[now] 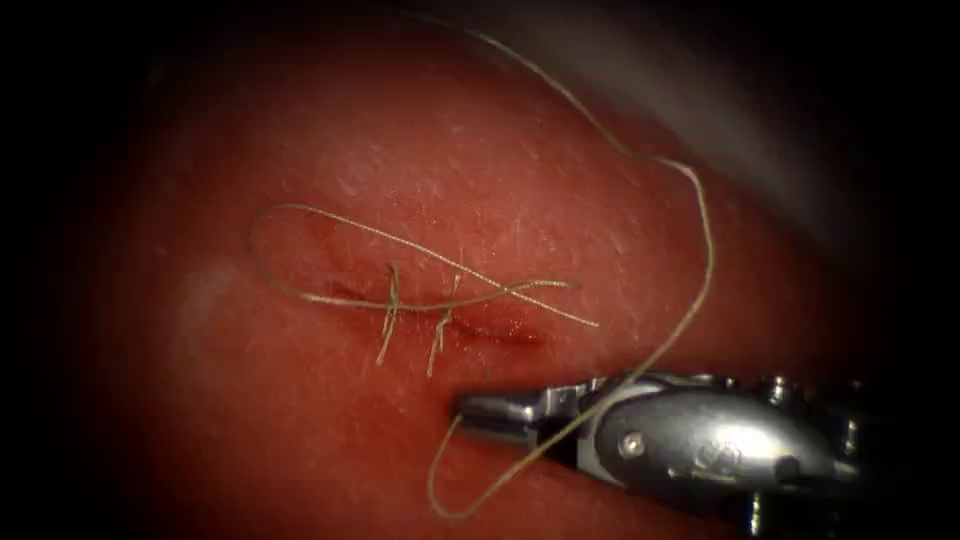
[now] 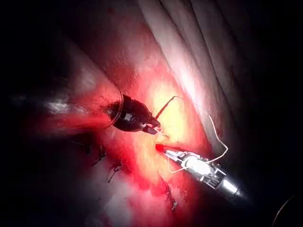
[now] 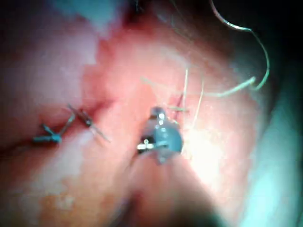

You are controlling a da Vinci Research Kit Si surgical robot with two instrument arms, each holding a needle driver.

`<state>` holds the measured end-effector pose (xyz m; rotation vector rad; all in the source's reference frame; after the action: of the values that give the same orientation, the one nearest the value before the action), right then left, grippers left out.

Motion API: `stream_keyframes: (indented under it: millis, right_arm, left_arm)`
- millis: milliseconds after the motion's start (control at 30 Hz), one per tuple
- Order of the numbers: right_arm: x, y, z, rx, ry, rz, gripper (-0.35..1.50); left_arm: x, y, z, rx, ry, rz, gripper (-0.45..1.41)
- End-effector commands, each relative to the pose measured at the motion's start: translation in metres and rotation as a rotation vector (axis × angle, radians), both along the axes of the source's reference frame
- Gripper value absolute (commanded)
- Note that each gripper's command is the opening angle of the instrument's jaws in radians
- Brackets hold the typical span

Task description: Wound Closure

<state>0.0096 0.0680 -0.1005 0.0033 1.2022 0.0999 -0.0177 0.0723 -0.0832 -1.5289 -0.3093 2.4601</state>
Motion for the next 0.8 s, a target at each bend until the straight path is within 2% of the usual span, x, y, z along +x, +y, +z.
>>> stream_keyframes:
  millis: [33,167,400,533,600,667,733,767,800]
  right_arm:
    - [0.0005,0.0000,0.0004,0.002,-0.010,-0.009,-0.35]
    - [0.0003,-0.0008,-0.0003,0.010,-0.024,-0.036,-0.35]
    - [0.0002,-0.0043,-0.0041,0.019,-0.007,-0.090,-0.35]
    - [0.0003,-0.0051,-0.0060,0.033,0.022,-0.137,-0.35]
    - [0.0002,-0.0063,-0.0082,0.064,0.060,-0.203,-0.35]
    - [0.0003,-0.0074,-0.0101,0.079,0.072,-0.236,-0.35]
    - [0.0003,-0.0079,-0.0107,0.086,0.078,-0.245,-0.35]
    - [0.0004,-0.0092,-0.0128,0.094,0.096,-0.279,-0.35]
    - [0.0005,-0.0094,-0.0132,0.094,0.099,-0.284,-0.35]
  left_arm:
    - [-0.0004,-0.0004,0.0006,0.001,-0.001,0.002,-0.35]
    - [-0.0004,-0.0003,0.0006,0.001,-0.001,0.002,-0.35]
    - [-0.0003,-0.0003,0.0008,0.004,-0.001,0.000,-0.35]
    - [-0.0004,-0.0004,0.0011,0.002,0.000,-0.001,-0.35]
    - [-0.0004,-0.0004,0.0011,0.001,0.001,-0.001,-0.35]
    - [-0.0004,-0.0004,0.0011,0.001,0.001,-0.001,-0.35]
    - [-0.0004,-0.0004,0.0011,0.001,0.001,-0.001,-0.35]
    - [-0.0004,-0.0004,0.0011,0.001,0.001,-0.001,-0.35]
    - [-0.0004,-0.0004,0.0011,0.001,0.001,-0.001,-0.35]
